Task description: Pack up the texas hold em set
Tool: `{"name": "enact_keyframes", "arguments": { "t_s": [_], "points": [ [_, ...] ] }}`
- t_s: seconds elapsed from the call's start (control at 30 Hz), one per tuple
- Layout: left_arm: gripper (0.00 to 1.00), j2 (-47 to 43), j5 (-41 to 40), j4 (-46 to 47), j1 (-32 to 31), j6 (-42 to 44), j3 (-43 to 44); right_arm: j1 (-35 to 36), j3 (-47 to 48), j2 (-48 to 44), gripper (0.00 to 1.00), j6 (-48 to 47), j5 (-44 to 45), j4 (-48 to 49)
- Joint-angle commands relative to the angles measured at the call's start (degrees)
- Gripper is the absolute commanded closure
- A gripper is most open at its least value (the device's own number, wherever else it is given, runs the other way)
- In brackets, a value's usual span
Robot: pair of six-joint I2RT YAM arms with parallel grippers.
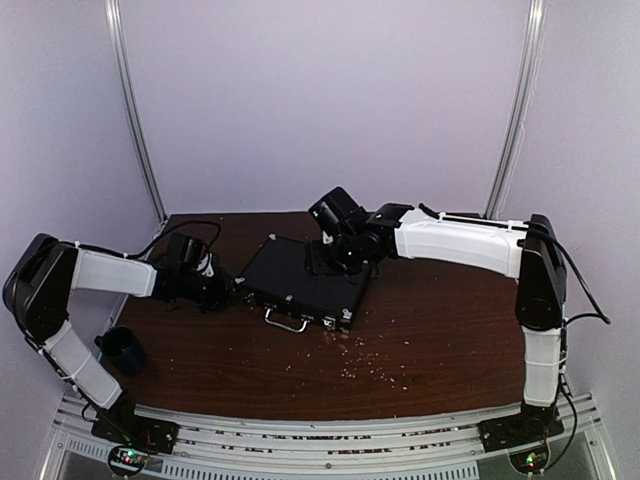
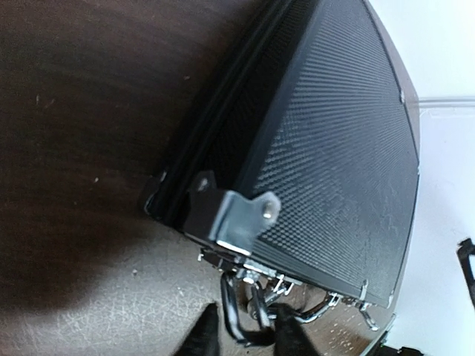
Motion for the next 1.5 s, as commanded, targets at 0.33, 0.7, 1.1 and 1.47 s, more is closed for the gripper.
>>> {"name": "enact_keyframes", "arguments": {
  "t_s": [0.33, 0.7, 1.1, 1.47],
  "points": [
    [0.63, -1.2, -5.3, 2.3, 0.3, -1.6, -6.1, 0.0, 7.3, 4.0, 0.39, -16.9, -2.6, -1.4],
    [0.56, -7.1, -9.4, 0.1, 0.4, 0.4, -3.1, 0.0, 22.5, 15.2, 0.39, -26.6, -6.7, -5.1],
    [0.71, -1.8, -1.1, 8.1, 0.3, -2.2, -3.5, 0.5, 28.0, 23.5, 0.38, -30.9, -11.6, -2.2],
    [0.83, 7.0, -0.6, 11.1, 0.4, -3.8, -1.6, 0.6, 27.5, 26.5, 0.38, -30.3, -10.8, -1.3]
  ]
}}
